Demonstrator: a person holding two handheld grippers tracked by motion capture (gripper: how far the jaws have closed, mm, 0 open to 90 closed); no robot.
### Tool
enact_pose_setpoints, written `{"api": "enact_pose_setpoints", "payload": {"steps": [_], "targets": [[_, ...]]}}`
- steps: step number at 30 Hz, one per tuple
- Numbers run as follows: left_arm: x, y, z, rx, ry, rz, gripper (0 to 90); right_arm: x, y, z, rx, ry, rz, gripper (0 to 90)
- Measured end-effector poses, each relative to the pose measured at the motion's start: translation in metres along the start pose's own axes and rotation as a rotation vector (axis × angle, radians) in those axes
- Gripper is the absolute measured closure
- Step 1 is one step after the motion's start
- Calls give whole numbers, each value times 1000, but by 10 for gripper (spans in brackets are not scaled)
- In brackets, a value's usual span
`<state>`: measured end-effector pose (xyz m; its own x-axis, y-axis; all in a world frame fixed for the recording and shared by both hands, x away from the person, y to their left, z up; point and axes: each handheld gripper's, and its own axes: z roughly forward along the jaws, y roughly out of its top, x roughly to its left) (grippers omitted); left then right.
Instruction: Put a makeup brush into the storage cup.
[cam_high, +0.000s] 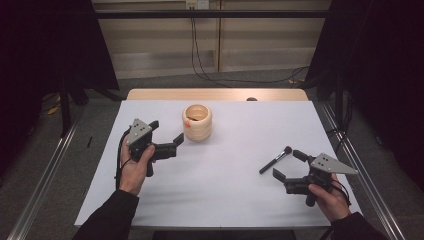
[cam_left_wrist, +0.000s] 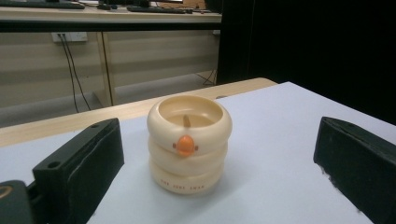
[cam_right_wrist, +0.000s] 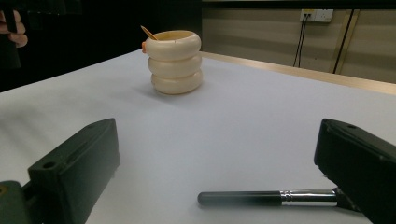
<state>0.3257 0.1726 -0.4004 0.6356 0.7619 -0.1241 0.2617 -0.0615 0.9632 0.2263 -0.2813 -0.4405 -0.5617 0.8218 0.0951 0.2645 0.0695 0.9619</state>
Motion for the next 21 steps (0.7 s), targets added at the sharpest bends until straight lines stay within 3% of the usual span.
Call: {"api": "enact_pose_setpoints", "payload": {"steps": [2, 6, 7, 15, 19, 21], "targets": [[-1, -3, -3, -4, 36, 1, 12, 0, 0, 0, -1, -1, 0, 0], [-3, -8, -8, 6, 24, -1, 13, -1, 0, -1, -3, -3, -6, 0], [-4, -9, -10, 14, 38, 5, 12, 0, 0, -1, -1, -5, -1, 0], [-15, -20, -28, -3, 31, 25, 10, 0, 0, -3, -2, -10, 0, 1], [-16, -26, -37, -27, 34, -10, 8, 0, -1, -3, -2, -14, 2, 1], [-17, -30, -40, -19, 36, -6, 7, -1, -1, -4, -1, -15, 3, 1]]}}
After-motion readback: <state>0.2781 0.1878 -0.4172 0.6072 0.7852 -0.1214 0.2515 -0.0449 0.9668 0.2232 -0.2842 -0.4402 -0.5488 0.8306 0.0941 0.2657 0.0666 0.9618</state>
